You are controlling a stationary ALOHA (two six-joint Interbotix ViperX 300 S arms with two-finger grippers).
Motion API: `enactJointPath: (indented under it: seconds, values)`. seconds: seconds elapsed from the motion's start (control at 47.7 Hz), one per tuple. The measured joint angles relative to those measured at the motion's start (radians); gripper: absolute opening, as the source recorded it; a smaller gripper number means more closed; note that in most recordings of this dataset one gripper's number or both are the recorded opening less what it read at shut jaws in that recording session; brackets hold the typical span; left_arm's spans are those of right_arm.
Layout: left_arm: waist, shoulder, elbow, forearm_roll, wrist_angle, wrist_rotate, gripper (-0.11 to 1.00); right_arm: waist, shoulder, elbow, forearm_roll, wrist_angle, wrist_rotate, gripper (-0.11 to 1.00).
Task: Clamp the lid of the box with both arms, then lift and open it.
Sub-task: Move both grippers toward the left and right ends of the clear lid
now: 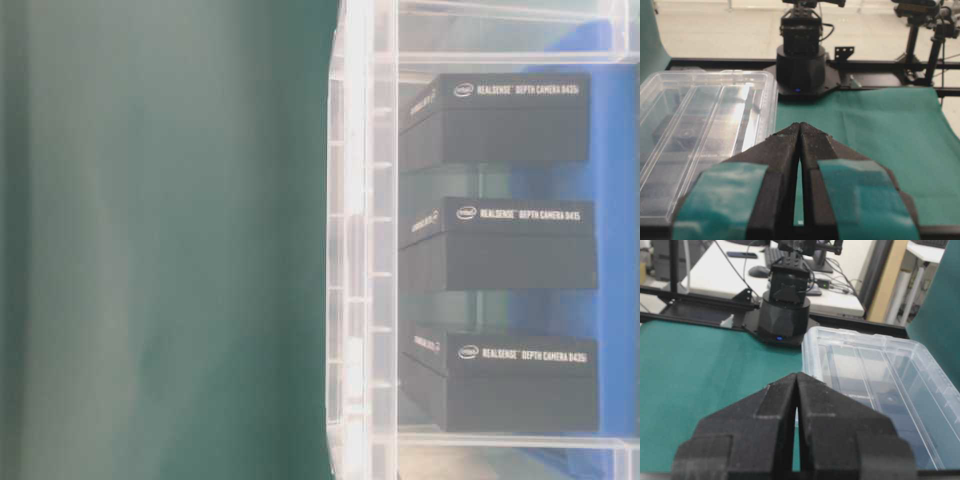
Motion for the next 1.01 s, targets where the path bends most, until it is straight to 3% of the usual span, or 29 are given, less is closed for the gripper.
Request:
enactJointPath:
  seconds: [0.252, 0.525, 0.713, 1.007]
  values:
    - [-0.008, 0.003, -0.008, 0.006, 0.041, 0.002, 0.01, -0.003, 0.017, -0.023, -0.002, 0.091, -0.002, 0.00]
    - [-0.006, 0.003, -0.012, 0.006, 0.043, 0.008, 0.01, -0.025, 0.018, -0.029, -0.005, 0.097, -0.002, 0.00]
    - [0.069, 0.005, -0.021, 0.009, 0.049, 0.048, 0.01, -0.135, 0.021, -0.040, -0.020, 0.097, -0.005, 0.00]
    - [0.265, 0.008, -0.026, 0.009, 0.066, 0.057, 0.01, -0.331, 0.063, -0.084, -0.055, 0.121, -0.006, 0.00]
